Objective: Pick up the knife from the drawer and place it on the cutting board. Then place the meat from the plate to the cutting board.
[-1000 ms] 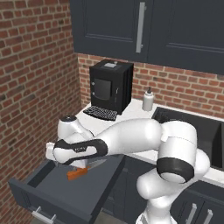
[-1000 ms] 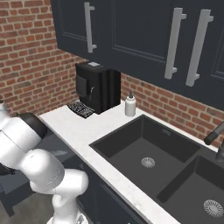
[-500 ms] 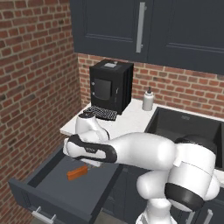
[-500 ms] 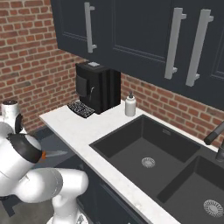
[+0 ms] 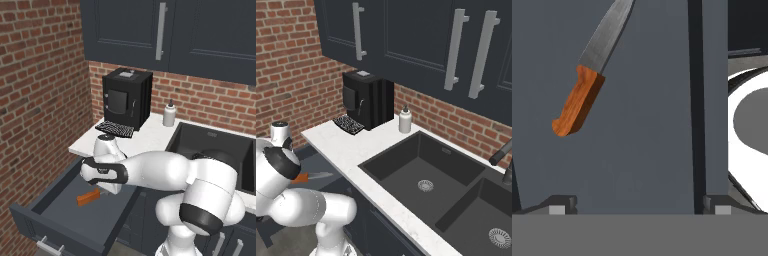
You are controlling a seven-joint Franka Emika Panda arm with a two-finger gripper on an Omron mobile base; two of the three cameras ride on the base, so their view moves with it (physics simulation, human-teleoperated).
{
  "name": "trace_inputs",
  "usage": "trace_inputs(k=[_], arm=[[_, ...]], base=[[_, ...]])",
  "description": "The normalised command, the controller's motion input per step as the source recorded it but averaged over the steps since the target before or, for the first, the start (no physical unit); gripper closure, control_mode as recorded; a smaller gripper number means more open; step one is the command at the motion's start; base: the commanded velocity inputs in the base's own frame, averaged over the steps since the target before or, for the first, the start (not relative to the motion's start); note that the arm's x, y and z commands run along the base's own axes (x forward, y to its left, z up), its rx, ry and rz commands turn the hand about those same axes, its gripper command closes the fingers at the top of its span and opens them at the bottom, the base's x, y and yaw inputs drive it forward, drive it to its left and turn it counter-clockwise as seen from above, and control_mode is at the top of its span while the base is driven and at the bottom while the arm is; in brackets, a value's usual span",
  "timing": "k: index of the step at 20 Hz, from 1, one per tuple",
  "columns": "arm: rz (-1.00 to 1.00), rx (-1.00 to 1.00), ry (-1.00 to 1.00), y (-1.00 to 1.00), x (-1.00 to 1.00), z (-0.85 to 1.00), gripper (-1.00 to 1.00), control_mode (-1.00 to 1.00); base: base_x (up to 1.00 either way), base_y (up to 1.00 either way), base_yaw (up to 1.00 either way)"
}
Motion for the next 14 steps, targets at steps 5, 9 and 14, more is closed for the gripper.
trace_inputs(k=[5,9,14], arm=[[-0.07,-0.02,0.01,0.0,0.37,-0.12,-1.0,-1.0],[-0.03,-0.01,0.09,0.0,0.4,-0.05,-1.0,-1.0],[0.0,-0.02,0.07,0.0,0.38,-0.18,-1.0,-1.0]], base=[[0.0,0.0,0.0],[0.0,0.0,0.0],[0.0,0.0,0.0]])
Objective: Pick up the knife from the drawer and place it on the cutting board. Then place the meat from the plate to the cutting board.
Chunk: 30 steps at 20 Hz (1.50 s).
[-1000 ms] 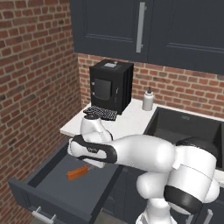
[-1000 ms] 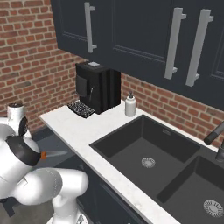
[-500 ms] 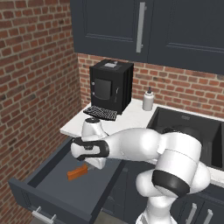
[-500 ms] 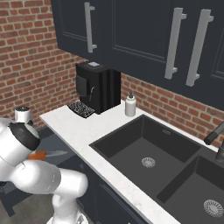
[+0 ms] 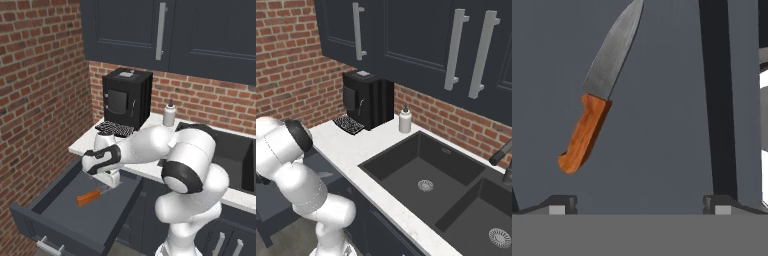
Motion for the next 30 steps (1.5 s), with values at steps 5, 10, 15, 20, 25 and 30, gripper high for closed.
trace_inputs(k=[5,10,15,20,25,30], arm=[[0.0,-0.03,0.02,0.0,0.24,-0.34,-1.0,-1.0],[0.0,-0.03,0.0,0.03,0.19,-0.31,-1.0,-1.0],[0.0,-0.03,0.0,0.05,0.19,-0.16,-1.0,-1.0],[0.0,-0.01,0.0,0.01,0.23,-0.13,-1.0,-1.0],[0.0,-0.01,0.01,0.06,0.05,-0.13,-1.0,-1.0],[0.0,-0.04,0.0,0.16,0.01,-0.2,-1.0,-1.0]], base=[[0.0,0.0,0.0],[0.0,0.0,0.0],[0.0,0.0,0.0],[0.0,0.0,0.0],[0.0,0.0,0.0],[0.0,0.0,0.0]])
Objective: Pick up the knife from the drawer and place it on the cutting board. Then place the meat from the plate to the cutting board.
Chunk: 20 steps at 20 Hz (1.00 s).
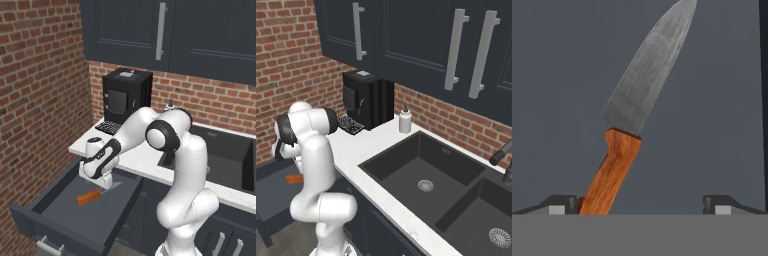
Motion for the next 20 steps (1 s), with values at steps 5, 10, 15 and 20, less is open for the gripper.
trace_inputs(k=[5,10,15,20], arm=[[0.0,-0.03,0.0,0.1,0.06,-0.18,-1.0,-1.0],[0.0,-0.02,0.0,0.02,0.05,-0.17,-1.0,-1.0],[0.0,-0.02,0.01,0.09,0.06,-0.17,-1.0,-1.0],[0.0,-0.04,0.0,0.14,0.09,-0.16,-1.0,-1.0]], base=[[0.0,0.0,0.0],[0.0,0.0,0.0],[0.0,0.0,0.0],[0.0,0.0,0.0]])
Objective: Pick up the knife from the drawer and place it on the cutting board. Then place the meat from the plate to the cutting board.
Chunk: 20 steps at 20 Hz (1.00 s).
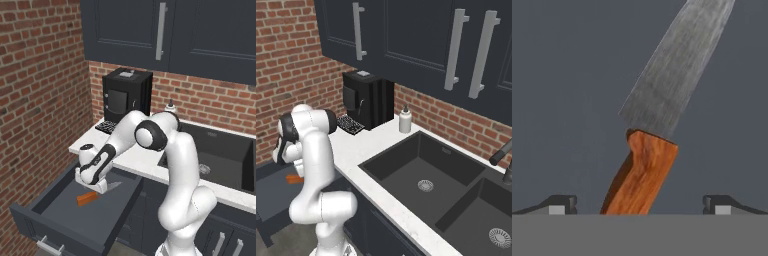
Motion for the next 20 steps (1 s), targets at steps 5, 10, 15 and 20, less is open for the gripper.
trace_inputs(k=[5,10,15,20], arm=[[0.0,-0.03,0.0,0.1,0.14,-0.14,-1.0,-1.0],[0.0,0.0,0.02,0.0,0.02,-0.15,-1.0,-1.0],[0.0,0.0,0.07,0.0,0.0,-0.25,-1.0,-1.0],[0.0,0.0,0.03,0.0,0.0,-0.23,-1.0,-1.0]], base=[[0.0,0.0,0.0],[0.0,0.0,0.0],[0.0,0.0,0.0],[0.0,0.0,0.0]])
